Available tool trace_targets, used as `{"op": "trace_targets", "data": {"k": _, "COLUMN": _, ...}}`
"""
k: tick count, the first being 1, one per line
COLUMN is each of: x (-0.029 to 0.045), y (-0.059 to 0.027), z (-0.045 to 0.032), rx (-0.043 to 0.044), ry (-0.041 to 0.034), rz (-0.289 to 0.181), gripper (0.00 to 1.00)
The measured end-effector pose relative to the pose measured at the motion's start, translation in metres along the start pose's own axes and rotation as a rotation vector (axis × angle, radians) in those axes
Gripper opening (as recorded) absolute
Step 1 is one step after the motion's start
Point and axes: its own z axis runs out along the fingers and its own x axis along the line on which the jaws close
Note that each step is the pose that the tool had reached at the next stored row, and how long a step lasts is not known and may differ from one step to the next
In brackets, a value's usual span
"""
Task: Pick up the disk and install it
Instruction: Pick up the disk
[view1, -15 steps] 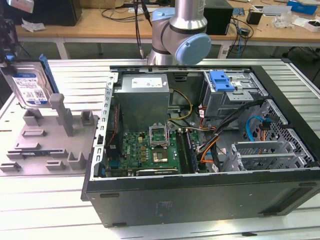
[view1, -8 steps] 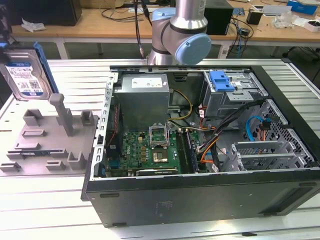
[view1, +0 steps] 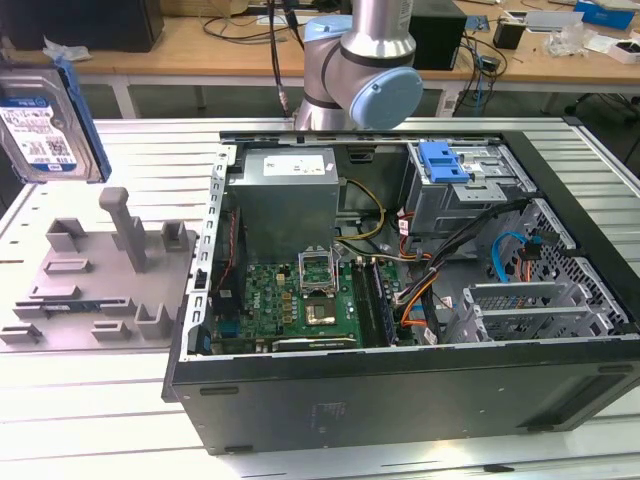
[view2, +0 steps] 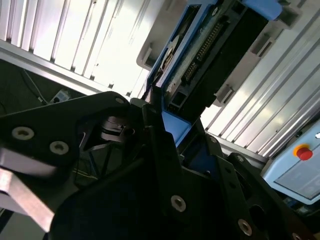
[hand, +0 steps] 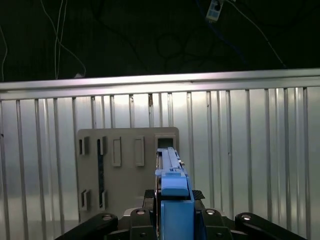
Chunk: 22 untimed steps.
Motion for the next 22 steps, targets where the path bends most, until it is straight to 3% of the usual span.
{"op": "trace_targets", "data": {"k": 6, "x": 0.0006, "y": -0.0005, "z": -0.0215, "rx": 0.0002, "ry": -0.0001, "rz": 0.000, "gripper": 0.37}}
{"op": "trace_targets", "data": {"k": 13, "x": 0.0011, "y": -0.0010, "z": -0.0411, "rx": 0.0001, "ry": -0.0001, "rz": 0.000, "gripper": 0.37}}
{"op": "trace_targets", "data": {"k": 17, "x": 0.0013, "y": -0.0011, "z": -0.0482, "rx": 0.0000, "ry": 0.0000, "rz": 0.000, "gripper": 0.37}}
{"op": "trace_targets", "data": {"k": 22, "x": 0.0013, "y": -0.0012, "z": -0.0486, "rx": 0.0000, "ry": -0.0001, "rz": 0.000, "gripper": 0.37}}
